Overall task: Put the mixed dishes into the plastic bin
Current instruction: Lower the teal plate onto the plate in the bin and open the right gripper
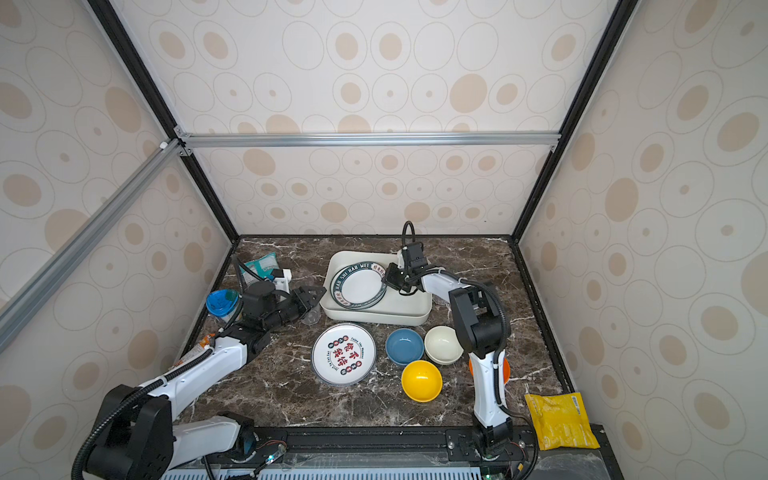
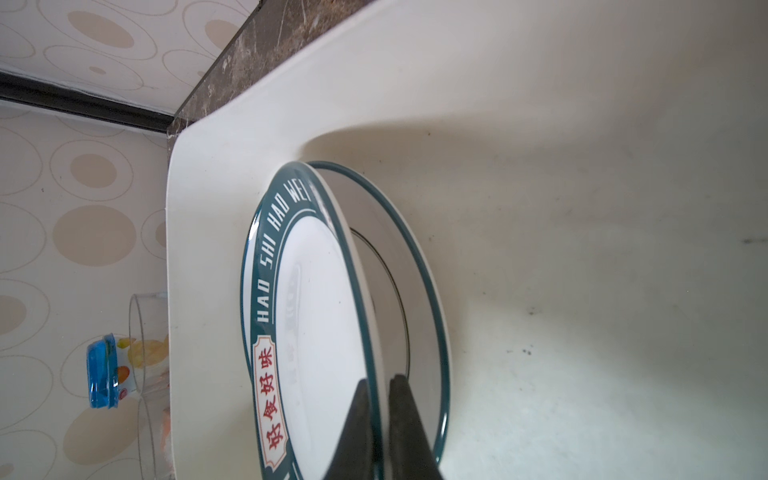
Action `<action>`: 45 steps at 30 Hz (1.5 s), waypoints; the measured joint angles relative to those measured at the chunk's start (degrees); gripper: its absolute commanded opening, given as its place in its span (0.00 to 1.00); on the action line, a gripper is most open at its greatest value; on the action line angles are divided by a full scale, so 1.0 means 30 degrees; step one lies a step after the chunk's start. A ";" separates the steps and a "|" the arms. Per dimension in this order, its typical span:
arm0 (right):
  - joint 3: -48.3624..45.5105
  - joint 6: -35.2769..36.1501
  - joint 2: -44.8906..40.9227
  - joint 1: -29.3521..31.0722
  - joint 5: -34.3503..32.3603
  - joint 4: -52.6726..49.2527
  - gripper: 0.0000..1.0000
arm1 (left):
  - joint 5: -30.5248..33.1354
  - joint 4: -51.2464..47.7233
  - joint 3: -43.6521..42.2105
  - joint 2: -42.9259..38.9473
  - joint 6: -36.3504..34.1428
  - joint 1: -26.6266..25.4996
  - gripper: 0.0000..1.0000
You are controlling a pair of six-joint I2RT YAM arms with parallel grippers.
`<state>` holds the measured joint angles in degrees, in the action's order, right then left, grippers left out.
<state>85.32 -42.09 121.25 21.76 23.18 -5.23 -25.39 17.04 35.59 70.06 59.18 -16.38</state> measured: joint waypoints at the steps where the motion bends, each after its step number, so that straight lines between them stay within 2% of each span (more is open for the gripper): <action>1: 0.0066 -0.0029 0.0102 0.0007 0.0000 0.0036 0.01 | 0.0000 0.0000 0.0000 0.0000 0.0000 0.0000 0.48; 5: 0.0408 -0.0058 0.0386 0.0000 0.0036 0.0073 0.04 | 0.0000 0.0000 -0.0015 -0.0022 0.0000 0.0000 0.48; 13: 0.1064 -0.0044 0.1260 0.0095 -0.0095 -0.0051 0.21 | 0.0000 -0.0022 -0.0240 -0.0321 0.0007 0.0000 0.48; 16: 0.1202 -0.0044 0.1450 0.0197 -0.0051 -0.0277 0.24 | 0.0000 -0.0022 -0.0284 -0.0393 0.0007 0.0000 0.48; 28: 0.1435 0.0444 0.1392 0.0393 -0.0488 -0.1268 0.28 | 0.0007 -0.0036 -0.0590 -0.0488 0.0022 0.0007 0.48; 32: 0.2215 0.1115 0.1362 0.0466 -0.1224 -0.2951 0.30 | 0.0007 -0.0029 -0.0685 -0.0656 0.0022 0.0015 0.48; 38: 0.4874 0.2688 0.1384 0.0495 -0.2827 -0.7249 0.30 | 0.0058 -0.0015 -0.0918 -0.0736 0.0080 0.0015 0.47; 45: 0.6054 0.3767 0.1399 0.0758 -0.3978 -0.9377 0.30 | 0.0102 0.0000 -0.1107 -0.1005 0.0204 0.0015 0.47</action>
<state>103.48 -30.79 125.45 24.03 11.25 -33.36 -25.08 17.04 32.27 67.05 59.79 -16.34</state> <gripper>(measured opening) 0.296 0.476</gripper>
